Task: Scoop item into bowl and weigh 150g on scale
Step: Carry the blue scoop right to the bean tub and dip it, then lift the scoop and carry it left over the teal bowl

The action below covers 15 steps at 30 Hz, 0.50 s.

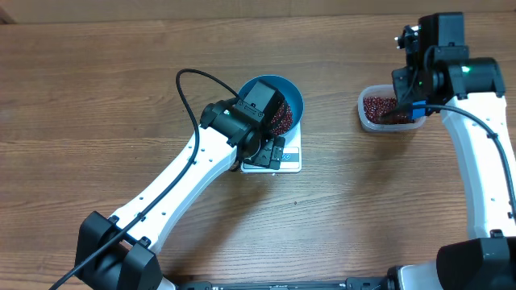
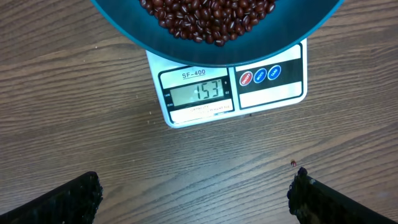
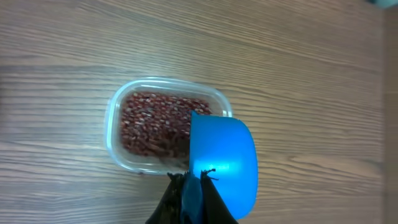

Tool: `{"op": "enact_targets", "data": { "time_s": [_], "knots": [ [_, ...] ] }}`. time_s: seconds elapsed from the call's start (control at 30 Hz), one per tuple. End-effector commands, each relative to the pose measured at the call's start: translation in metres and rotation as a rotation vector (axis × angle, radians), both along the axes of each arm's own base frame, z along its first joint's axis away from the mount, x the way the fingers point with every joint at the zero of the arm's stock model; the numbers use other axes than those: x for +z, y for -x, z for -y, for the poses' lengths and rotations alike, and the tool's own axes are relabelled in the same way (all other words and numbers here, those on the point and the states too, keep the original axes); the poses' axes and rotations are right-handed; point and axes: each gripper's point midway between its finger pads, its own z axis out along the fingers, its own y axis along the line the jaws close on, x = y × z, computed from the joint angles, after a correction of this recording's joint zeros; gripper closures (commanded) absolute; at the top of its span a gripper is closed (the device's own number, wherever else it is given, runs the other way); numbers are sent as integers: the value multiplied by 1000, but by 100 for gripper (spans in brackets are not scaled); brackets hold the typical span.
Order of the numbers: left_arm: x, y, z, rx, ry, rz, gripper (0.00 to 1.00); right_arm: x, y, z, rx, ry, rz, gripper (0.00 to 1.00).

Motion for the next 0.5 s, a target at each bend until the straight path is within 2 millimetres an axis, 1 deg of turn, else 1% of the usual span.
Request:
{"op": "enact_targets", "data": {
  "time_s": [0.0,0.17,0.27,0.33,0.4,0.43,0.47],
  "knots": [
    [-2,3,2,-2,0,-8,1,2,-1,12,-31,78,5,96],
    [-2,3,2,-2,0,-8,0,2,-2,12,-31,78,9,96],
    [-2,3,2,-2,0,-8,0,4,-8,5,-18,36,36,96],
    [-2,3,2,-2,0,-8,1,4,-16,-13,36,-54,63,96],
    [-2,3,2,-2,0,-8,1,7,-24,-47,126,-234,96,96],
    [-2,3,2,-2,0,-8,0,11,-26,-70,193,-351,111,96],
    [-2,3,2,-2,0,-8,0,24,-26,-109,331,-542,133,96]
  ]
}}
